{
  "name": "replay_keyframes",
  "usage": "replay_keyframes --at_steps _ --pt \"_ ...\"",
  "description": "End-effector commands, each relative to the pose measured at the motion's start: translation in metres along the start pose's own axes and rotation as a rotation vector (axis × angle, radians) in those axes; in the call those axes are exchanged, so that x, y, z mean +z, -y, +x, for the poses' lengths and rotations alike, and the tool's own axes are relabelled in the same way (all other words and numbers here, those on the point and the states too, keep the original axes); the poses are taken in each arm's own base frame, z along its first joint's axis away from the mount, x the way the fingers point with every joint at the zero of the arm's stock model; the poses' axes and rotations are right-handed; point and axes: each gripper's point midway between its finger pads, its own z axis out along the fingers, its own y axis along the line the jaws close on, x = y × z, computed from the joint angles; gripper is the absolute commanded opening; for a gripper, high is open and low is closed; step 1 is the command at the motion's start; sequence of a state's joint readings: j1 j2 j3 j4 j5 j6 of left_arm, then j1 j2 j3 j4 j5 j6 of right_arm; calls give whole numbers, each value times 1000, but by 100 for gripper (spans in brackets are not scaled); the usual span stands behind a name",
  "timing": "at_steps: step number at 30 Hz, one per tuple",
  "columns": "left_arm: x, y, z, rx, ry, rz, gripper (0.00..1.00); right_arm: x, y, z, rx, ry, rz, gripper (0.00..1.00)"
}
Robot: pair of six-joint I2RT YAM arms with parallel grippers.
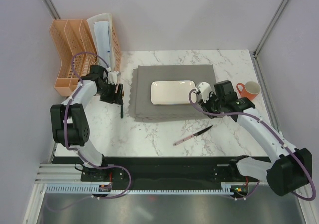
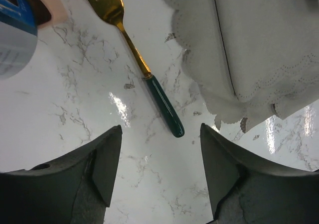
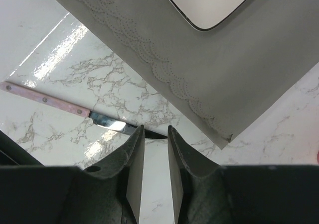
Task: Set the dinner table for one person
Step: Pick up the fork at the center of the board.
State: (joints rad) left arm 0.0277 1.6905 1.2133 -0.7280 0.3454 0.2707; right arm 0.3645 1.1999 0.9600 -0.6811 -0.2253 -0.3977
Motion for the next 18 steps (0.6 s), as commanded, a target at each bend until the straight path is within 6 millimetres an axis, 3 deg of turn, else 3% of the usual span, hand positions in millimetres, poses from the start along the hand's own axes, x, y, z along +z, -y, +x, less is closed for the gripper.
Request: replay_keyframes --at_steps 1,4,8,11,15,18 --pt "-2 4 -30 -36 67 30 73 -11 7 -4 -24 66 67 32" --pt "4 3 -39 -47 73 40 88 -12 7 -3 -28 69 71 32" --pt "8 -2 -52 -40 89 15 93 -9 9 -6 -26 63 68 32" --pt "16 -10 -52 -51 68 -10 86 -4 8 -8 -22 54 51 31" --pt "36 -2 -44 -44 9 -12 59 -2 9 -12 -24 54 43 31" --pt "49 -3 -36 -48 -31 -23 58 1 9 -13 -23 50 35 31"
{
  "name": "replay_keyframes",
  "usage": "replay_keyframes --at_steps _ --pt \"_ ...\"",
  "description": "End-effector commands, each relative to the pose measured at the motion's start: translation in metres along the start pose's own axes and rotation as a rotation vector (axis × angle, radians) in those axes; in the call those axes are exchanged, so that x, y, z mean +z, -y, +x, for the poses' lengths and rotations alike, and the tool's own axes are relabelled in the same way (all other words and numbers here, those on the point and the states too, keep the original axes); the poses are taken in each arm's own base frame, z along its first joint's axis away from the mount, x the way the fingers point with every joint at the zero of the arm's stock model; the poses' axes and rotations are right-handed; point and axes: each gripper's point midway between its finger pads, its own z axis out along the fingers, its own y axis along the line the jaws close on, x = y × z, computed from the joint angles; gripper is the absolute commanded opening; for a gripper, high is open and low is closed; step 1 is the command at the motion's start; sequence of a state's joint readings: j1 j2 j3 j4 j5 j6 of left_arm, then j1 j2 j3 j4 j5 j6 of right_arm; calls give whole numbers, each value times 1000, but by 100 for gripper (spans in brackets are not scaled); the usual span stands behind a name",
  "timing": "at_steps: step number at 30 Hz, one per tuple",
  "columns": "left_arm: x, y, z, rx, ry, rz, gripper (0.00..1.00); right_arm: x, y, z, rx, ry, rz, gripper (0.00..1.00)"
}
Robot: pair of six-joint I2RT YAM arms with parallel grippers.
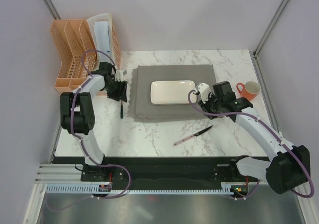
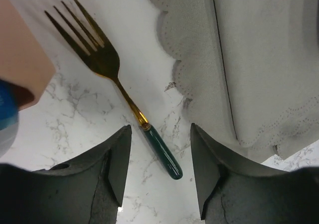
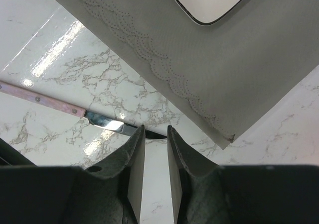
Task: Set the dinner table for one person
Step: Pick up the fork at the center of the board.
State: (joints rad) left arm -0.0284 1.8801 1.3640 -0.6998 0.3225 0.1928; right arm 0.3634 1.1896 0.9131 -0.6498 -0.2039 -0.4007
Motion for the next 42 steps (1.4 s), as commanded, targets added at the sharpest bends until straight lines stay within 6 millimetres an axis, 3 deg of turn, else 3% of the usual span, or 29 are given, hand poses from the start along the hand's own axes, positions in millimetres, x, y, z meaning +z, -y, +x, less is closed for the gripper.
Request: replay_keyframes --at_steps 1,8,13,19,21,25,28,42 --pt "12 -3 -4 -12 -11 -28 57 -5 7 -23 -21 61 15 31" --pt "29 -18 6 10 -62 -111 64 -3 5 -21 -22 54 1 31" --pt "28 -24 -4 18 -18 -148 62 -3 5 -18 -27 50 2 31" --pt "36 -27 -5 17 -34 -158 37 -2 4 -18 -26 47 -7 31" --pt "42 -26 0 21 -51 -159 24 -2 3 -19 -26 48 -9 31" --pt "51 -24 8 28 -84 -158 20 -1 3 -19 -26 47 -9 31" --pt "55 -22 13 34 -99 -149 2 -1 3 -18 -28 45 -9 31" --pt "46 -11 5 50 -62 -109 2 0 2 -16 -26 38 -12 30"
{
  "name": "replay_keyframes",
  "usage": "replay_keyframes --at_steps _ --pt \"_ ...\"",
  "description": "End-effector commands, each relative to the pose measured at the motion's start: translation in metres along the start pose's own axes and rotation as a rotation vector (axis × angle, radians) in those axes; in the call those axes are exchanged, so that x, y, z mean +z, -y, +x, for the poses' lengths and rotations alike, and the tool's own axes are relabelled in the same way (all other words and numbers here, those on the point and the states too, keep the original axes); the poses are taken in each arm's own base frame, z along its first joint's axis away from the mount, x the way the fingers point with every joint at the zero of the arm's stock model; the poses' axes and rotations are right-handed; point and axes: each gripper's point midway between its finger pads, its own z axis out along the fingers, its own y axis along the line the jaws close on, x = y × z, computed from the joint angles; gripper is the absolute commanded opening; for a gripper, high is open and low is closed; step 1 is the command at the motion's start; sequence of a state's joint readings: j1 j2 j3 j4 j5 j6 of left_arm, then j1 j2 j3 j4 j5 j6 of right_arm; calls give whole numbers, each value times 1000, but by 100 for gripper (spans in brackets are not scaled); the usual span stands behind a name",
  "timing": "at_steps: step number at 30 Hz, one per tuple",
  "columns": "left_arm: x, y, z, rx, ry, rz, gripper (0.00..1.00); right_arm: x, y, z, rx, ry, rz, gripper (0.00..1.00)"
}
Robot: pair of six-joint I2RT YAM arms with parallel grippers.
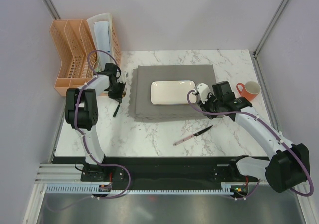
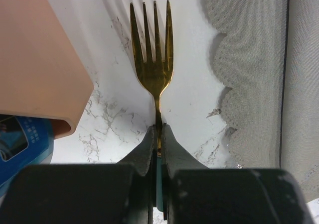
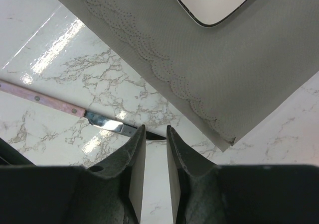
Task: Set the dinner table for one person
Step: Pick up the fork at the center of the board, then place the fork on the napkin.
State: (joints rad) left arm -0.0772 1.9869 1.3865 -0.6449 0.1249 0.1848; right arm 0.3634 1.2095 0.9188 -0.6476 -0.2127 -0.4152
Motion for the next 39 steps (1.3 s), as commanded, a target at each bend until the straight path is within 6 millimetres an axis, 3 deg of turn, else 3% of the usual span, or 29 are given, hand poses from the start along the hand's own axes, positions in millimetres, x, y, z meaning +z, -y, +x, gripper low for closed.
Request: replay_keyframes --at_steps 1,10,17,24,30,34,39 --pt "9 19 -3 25 18 71 2 -4 3 -16 -13 43 2 30" --pt "-46 26 -32 67 162 65 2 -4 4 -16 -13 38 2 30" --pt "-83 32 -38 76 227 63 2 -2 2 -17 -10 35 -13 29" --pt "-108 61 -49 54 257 157 2 -1 2 -17 -9 30 -17 29" --pt "-123 78 -78 62 311 170 2 -1 5 -18 -3 31 0 28" --pt "-145 97 -92 121 376 141 2 3 5 -14 1 16 -3 27" --pt "-157 105 -94 123 402 141 2 6 4 -11 2 12 -10 26"
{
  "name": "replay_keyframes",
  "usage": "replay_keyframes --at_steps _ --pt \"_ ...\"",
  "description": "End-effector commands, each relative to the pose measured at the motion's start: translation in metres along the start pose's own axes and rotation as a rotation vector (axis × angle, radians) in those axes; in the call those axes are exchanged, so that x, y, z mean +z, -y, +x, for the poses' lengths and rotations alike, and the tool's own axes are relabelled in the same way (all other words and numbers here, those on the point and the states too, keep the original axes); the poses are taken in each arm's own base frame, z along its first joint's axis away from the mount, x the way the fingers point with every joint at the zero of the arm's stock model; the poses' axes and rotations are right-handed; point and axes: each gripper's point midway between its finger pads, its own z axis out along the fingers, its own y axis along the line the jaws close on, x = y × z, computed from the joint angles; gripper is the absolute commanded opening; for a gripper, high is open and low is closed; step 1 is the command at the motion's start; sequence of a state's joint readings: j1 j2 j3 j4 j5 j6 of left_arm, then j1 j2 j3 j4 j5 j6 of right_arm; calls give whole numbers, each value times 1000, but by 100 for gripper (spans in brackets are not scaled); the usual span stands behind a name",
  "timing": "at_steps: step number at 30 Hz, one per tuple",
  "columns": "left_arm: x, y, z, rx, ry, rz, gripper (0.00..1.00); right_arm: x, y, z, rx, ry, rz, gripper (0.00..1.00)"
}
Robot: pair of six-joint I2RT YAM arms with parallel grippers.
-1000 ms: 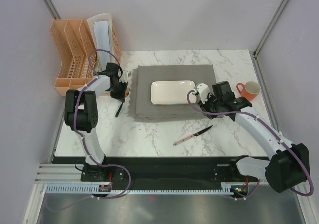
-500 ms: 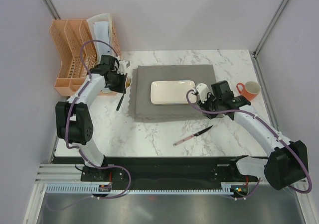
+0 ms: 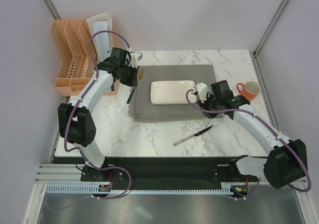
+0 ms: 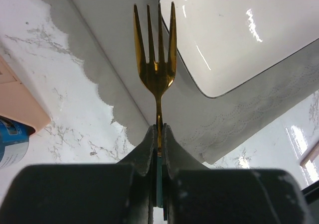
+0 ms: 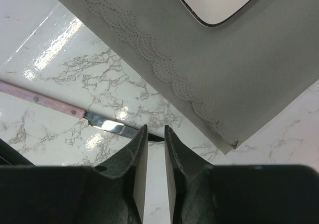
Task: Set the dinner table for one person
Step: Place the fork on the napkin.
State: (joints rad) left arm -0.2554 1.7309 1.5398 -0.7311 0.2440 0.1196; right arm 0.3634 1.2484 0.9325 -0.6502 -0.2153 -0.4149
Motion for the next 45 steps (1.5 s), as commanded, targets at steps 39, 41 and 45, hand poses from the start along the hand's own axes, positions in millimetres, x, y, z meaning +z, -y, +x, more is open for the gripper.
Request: replay_keyframes --at_steps 39,41,45 --pt "80 -3 -29 -251 -61 68 2 13 3 7 7 -18 10 25" --pt "77 -4 -23 -254 -63 63 2 14 4 4 16 -10 11 25" --pt "67 -7 -6 -309 -65 71 2 19 -3 -13 33 24 -60 25"
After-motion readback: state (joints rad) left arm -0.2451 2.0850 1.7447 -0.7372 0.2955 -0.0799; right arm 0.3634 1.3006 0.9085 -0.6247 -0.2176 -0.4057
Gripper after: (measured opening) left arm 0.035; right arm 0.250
